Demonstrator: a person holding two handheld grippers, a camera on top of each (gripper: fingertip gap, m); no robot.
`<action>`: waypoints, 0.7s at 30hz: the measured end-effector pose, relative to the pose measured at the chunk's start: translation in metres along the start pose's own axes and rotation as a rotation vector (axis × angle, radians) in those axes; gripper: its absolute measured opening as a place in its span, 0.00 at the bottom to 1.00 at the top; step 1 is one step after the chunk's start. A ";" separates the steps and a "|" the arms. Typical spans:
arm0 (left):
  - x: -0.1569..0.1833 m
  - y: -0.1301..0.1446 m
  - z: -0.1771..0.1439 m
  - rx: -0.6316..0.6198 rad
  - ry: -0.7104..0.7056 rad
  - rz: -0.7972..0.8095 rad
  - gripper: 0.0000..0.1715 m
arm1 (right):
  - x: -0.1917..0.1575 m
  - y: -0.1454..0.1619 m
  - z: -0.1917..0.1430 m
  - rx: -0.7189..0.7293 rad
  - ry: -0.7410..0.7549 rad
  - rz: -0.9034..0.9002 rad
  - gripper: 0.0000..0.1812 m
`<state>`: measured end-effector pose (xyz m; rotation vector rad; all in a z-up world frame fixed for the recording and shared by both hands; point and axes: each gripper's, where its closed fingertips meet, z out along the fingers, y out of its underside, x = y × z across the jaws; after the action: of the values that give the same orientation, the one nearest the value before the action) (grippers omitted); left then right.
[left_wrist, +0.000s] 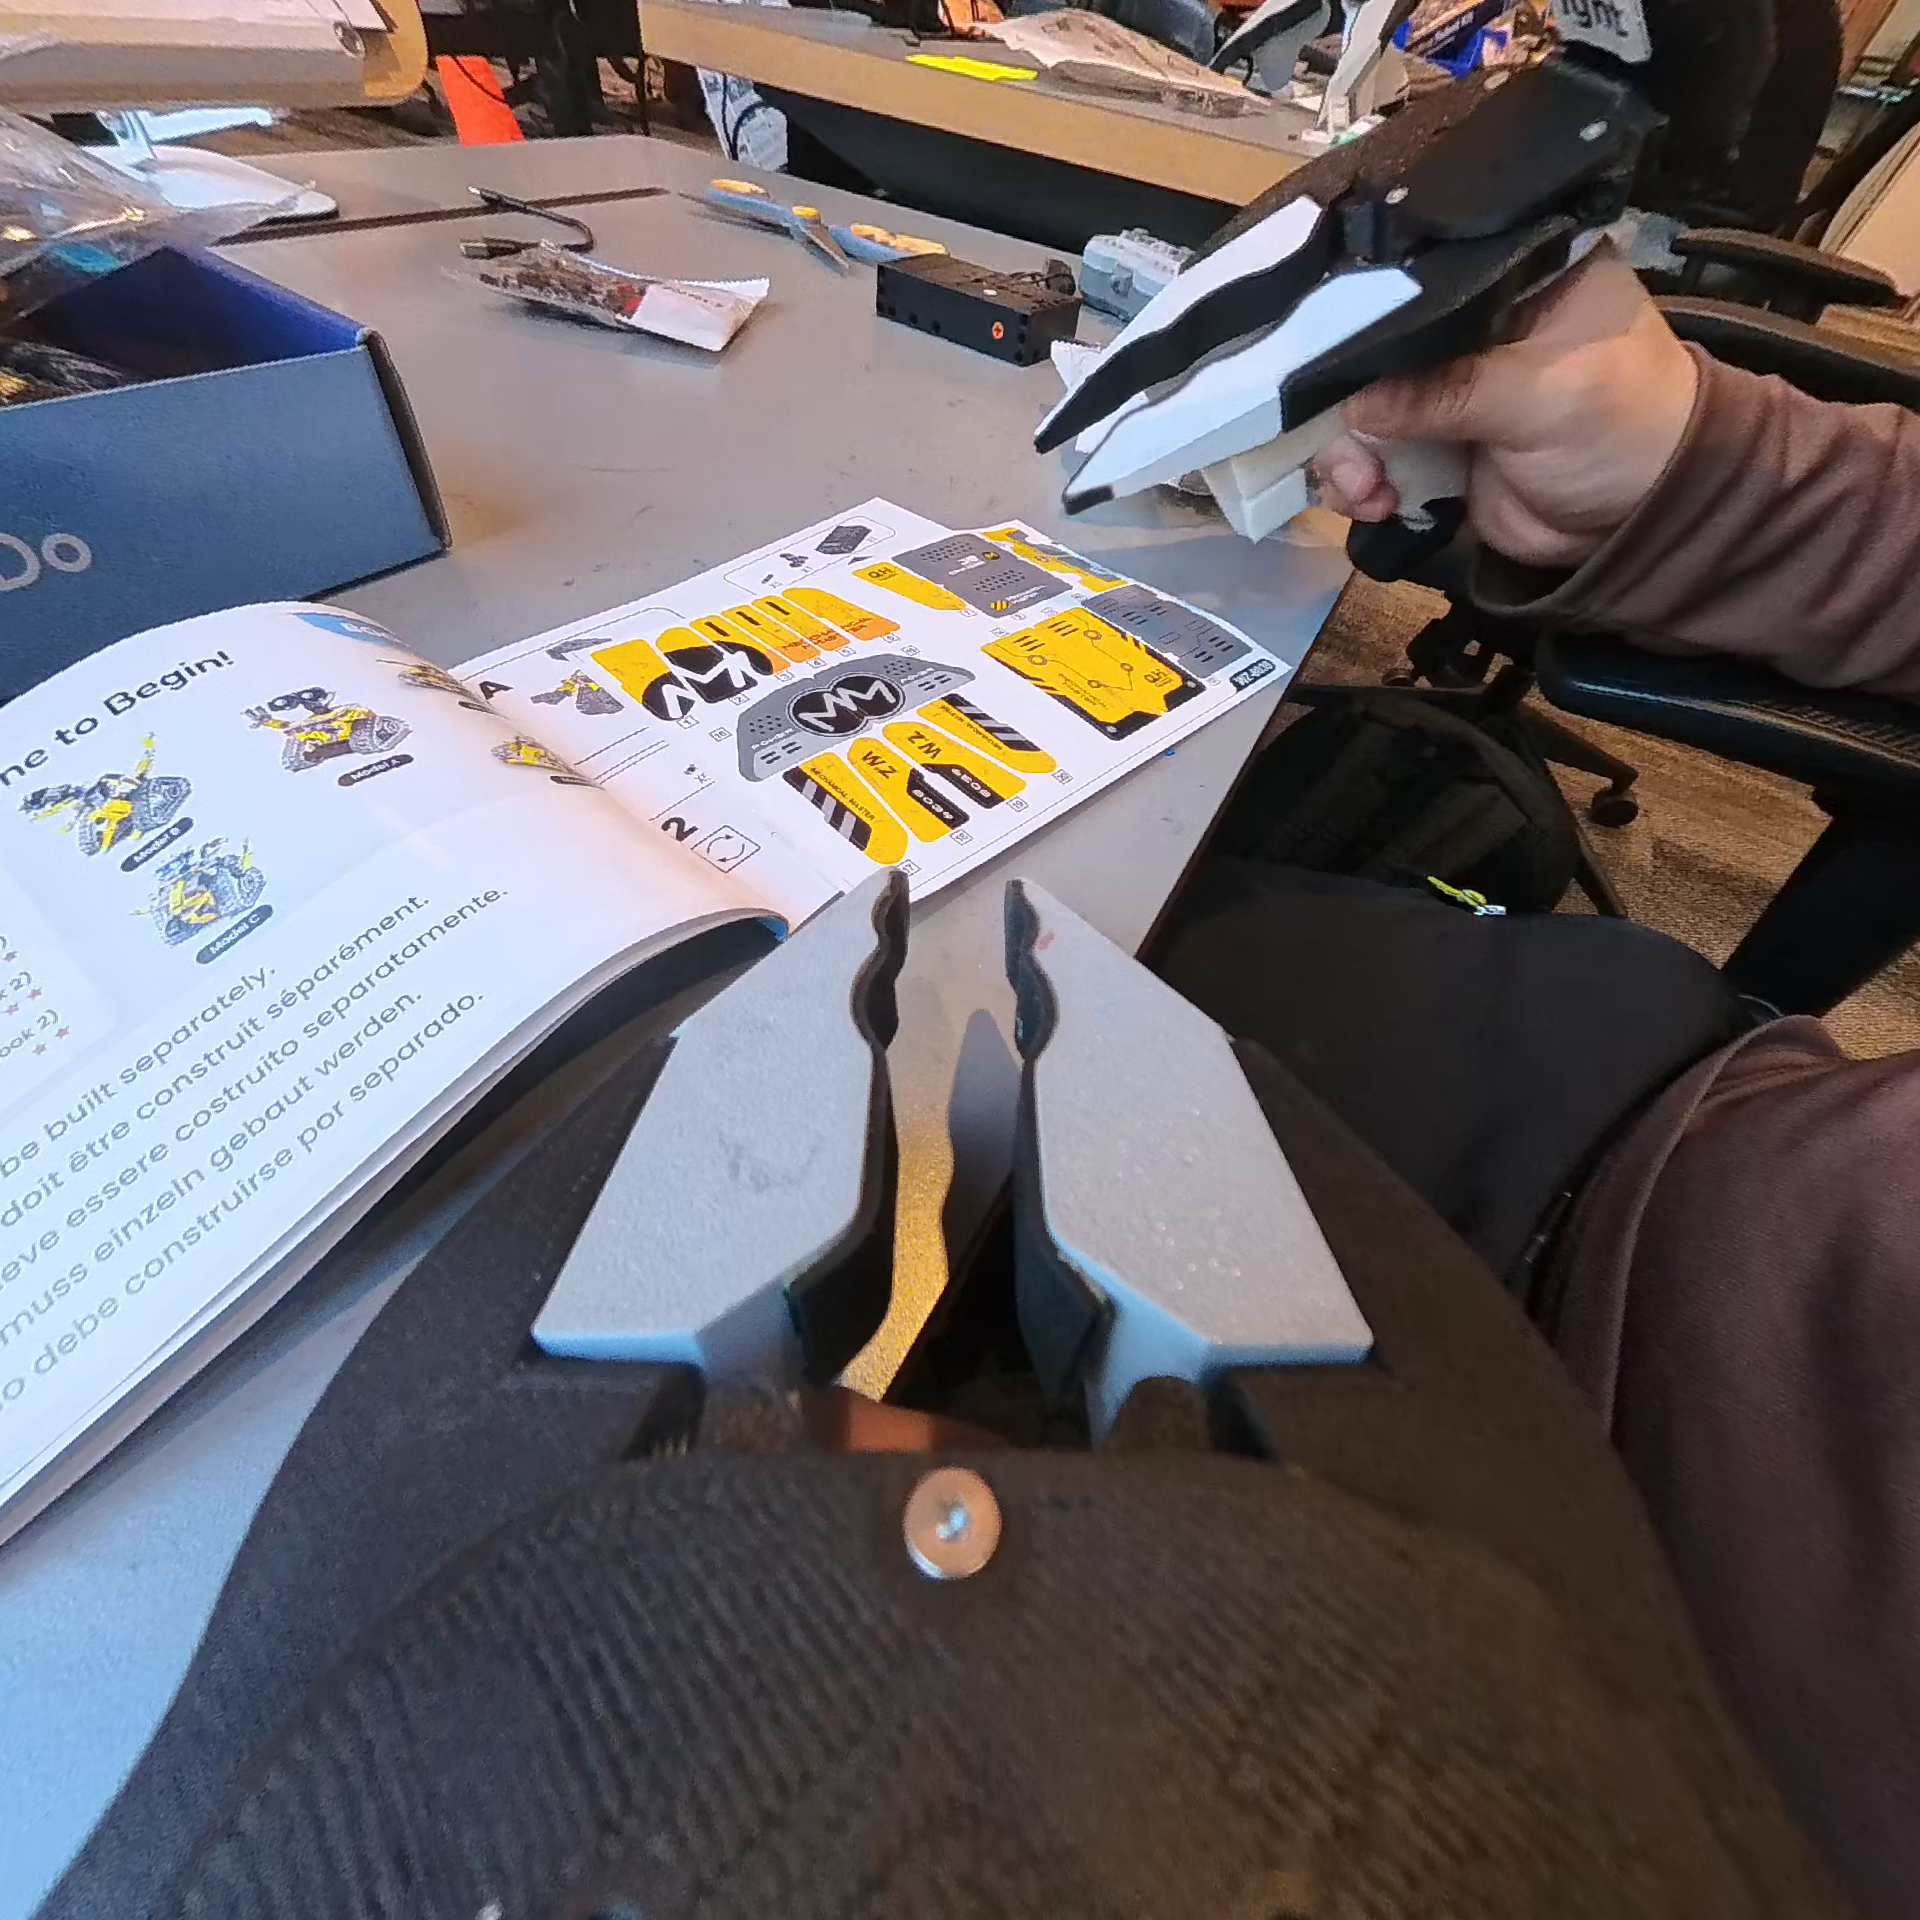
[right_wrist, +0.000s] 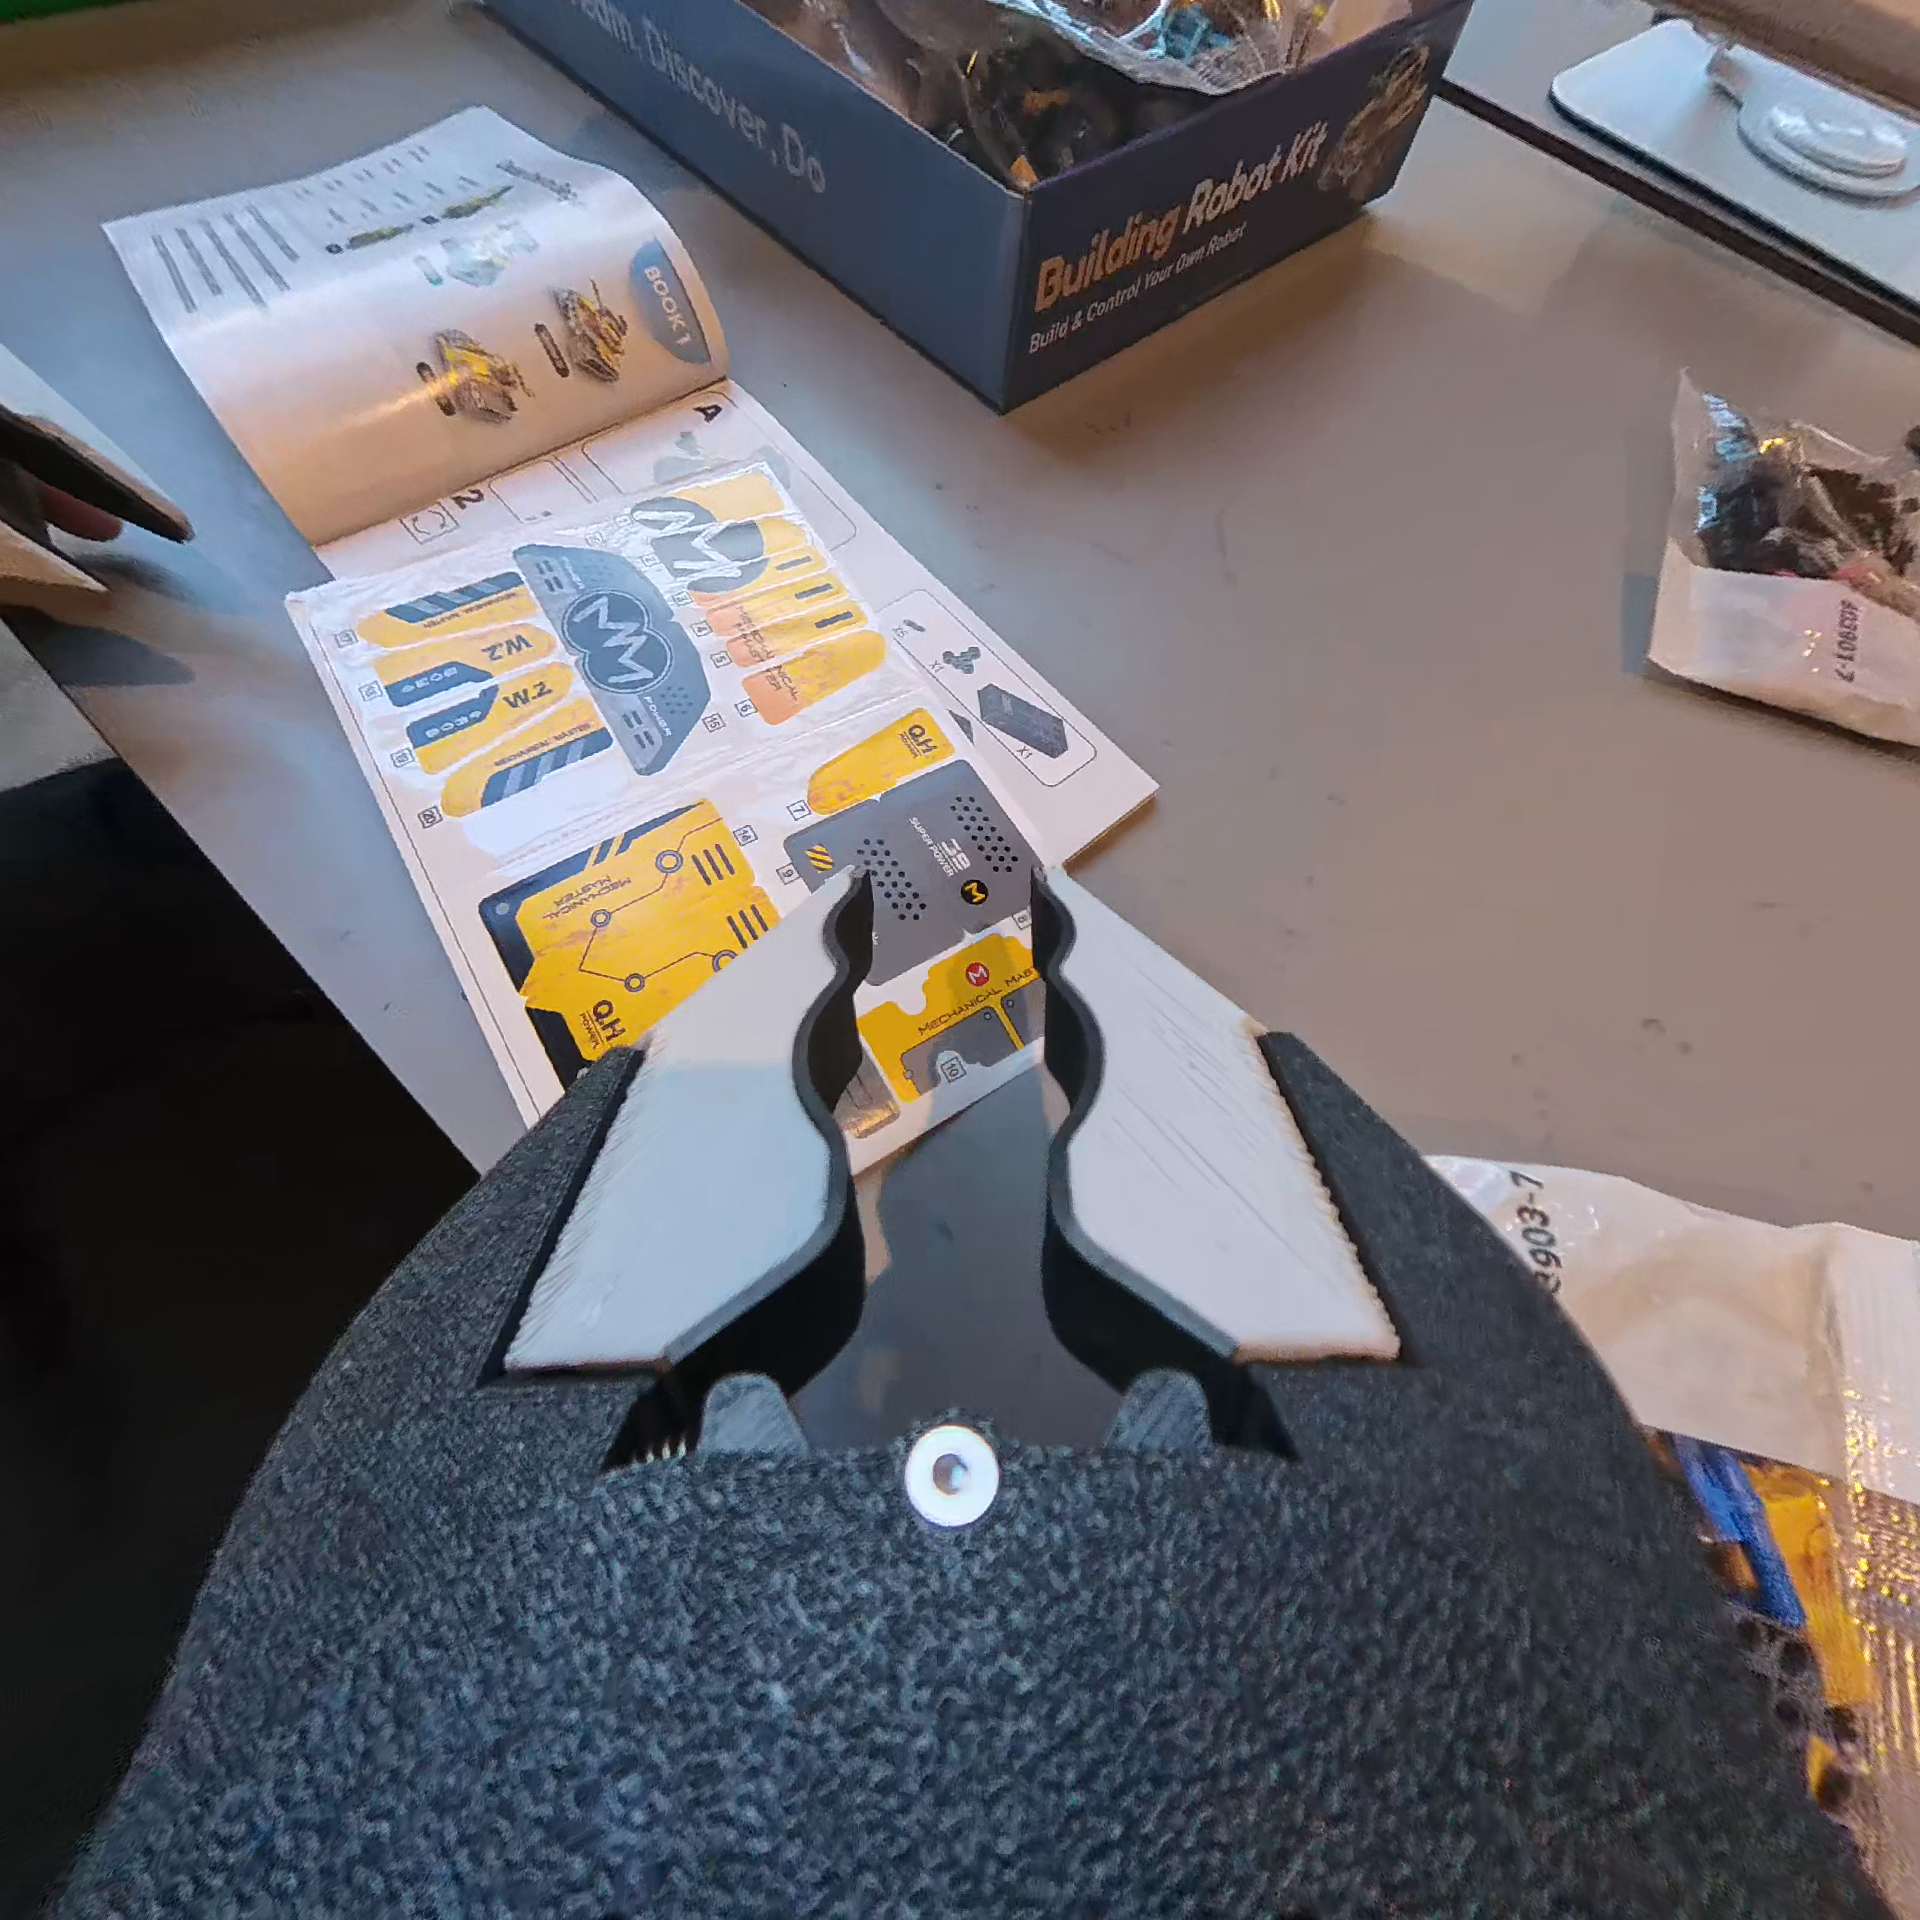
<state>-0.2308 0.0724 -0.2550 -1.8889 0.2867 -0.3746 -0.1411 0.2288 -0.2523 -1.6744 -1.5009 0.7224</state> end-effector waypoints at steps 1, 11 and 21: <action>0.000 0.000 0.000 0.000 0.000 0.000 0.09 | -0.001 0.000 0.001 -0.003 -0.001 -0.008 0.16; 0.000 0.000 0.000 0.000 0.000 0.001 0.09 | -0.001 0.001 0.001 0.001 -0.006 0.005 0.16; 0.000 0.000 0.000 0.001 -0.001 0.001 0.09 | 0.000 0.000 0.001 0.005 -0.004 0.003 0.15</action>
<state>-0.2306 0.0728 -0.2547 -1.8883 0.2864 -0.3730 -0.1415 0.2286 -0.2526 -1.6733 -1.4980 0.7308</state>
